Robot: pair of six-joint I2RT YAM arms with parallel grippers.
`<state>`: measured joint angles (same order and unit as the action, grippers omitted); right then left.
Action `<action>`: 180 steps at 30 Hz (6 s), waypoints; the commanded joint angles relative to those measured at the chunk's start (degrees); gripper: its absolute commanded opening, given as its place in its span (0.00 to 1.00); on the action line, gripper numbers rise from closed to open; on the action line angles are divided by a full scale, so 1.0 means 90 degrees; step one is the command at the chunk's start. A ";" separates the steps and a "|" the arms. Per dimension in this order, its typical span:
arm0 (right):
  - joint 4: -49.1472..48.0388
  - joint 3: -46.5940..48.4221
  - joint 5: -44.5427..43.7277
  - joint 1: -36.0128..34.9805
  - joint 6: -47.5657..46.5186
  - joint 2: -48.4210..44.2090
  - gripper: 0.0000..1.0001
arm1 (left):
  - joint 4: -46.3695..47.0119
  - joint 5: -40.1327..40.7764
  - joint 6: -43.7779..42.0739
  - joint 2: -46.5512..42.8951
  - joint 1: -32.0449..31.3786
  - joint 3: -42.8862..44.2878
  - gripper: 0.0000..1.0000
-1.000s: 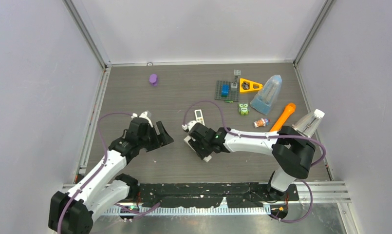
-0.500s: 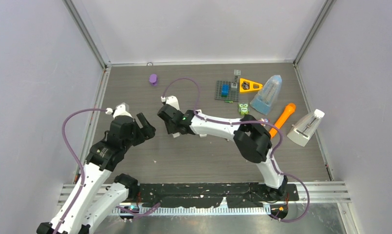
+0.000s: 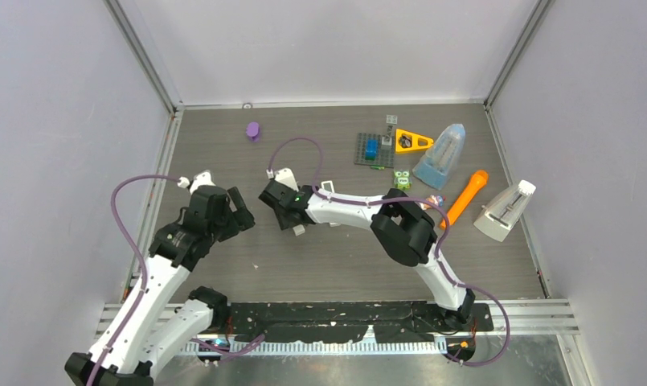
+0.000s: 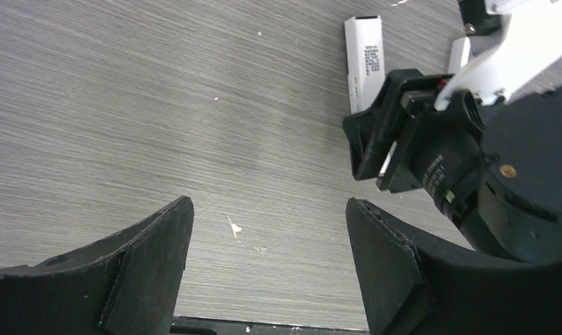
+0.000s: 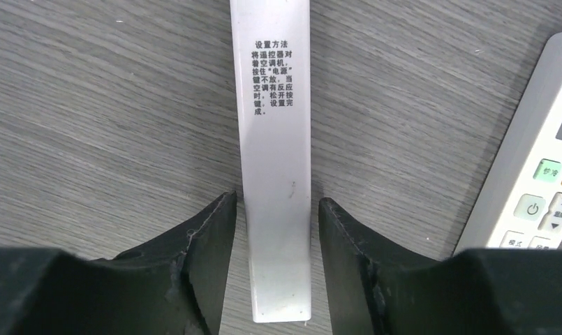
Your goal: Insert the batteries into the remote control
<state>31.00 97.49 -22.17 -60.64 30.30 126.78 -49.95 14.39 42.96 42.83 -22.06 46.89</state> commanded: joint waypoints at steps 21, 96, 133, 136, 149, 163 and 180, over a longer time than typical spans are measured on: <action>-0.1601 -0.3110 0.1708 0.0340 -0.1245 -0.3084 0.66 | 0.3851 -0.3384 -0.1704 0.3746 0.1065 0.0646 0.74; -0.0691 -0.1783 0.1778 0.0923 -0.0364 -0.0776 0.48 | 0.4048 -0.4227 -0.1845 0.7146 0.1162 0.1593 0.00; -0.1934 -0.3103 0.2025 0.0617 -0.1431 -0.2253 0.54 | 0.2904 -0.3568 -0.2560 0.6967 0.1246 0.2987 0.49; -0.1983 -0.3166 0.2034 0.0615 -0.1409 -0.2281 0.54 | 0.2658 -0.3620 -0.2761 0.7144 0.1250 0.3137 0.50; -0.2200 -0.3161 0.2076 0.0587 -0.1156 -0.2108 0.53 | 0.1995 -0.4047 -0.3096 0.7614 0.1250 0.3487 0.22; -0.2236 -0.3227 0.1924 0.0576 -0.0971 -0.2028 0.51 | 0.1860 -0.4125 -0.3101 0.7618 0.1273 0.3480 0.31; -0.2138 -0.3292 0.1812 0.0576 -0.0881 -0.1992 0.51 | 0.1625 -0.4584 -0.3361 0.7680 0.1431 0.3516 0.41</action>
<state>12.78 68.40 -4.05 -55.18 21.37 109.12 -33.69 -22.72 15.44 111.39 -9.37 77.89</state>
